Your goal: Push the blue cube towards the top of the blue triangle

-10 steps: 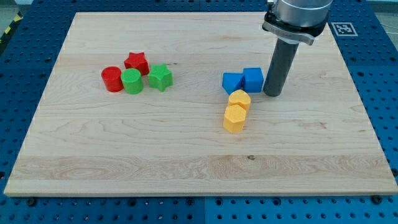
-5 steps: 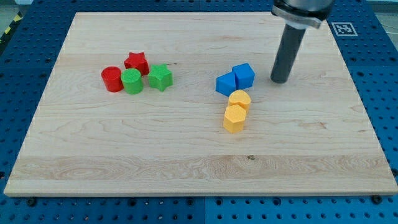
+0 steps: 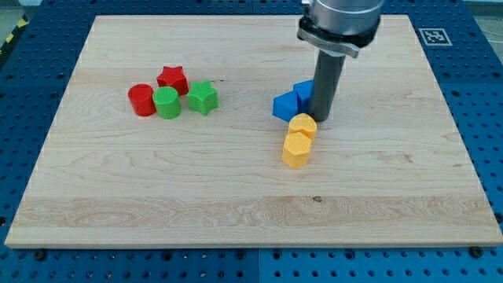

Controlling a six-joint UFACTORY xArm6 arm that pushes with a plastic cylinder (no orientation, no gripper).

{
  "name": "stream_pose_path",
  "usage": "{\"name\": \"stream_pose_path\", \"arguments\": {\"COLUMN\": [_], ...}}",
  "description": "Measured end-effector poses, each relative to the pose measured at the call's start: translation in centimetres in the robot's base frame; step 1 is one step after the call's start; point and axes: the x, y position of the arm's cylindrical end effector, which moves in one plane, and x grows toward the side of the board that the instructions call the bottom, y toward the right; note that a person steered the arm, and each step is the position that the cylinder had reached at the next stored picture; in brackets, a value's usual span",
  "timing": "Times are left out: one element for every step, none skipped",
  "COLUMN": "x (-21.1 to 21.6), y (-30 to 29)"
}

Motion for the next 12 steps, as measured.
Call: {"name": "stream_pose_path", "arguments": {"x": [-2.8,-3.0,-3.0,-7.2,-8.4,-7.5,-6.6,-6.6,-6.2,-5.3,-5.2,-5.2], "y": [0.0,0.0,2.6,3.2,2.0,0.7,0.4,0.4,0.3,0.0,0.6,2.4]}}
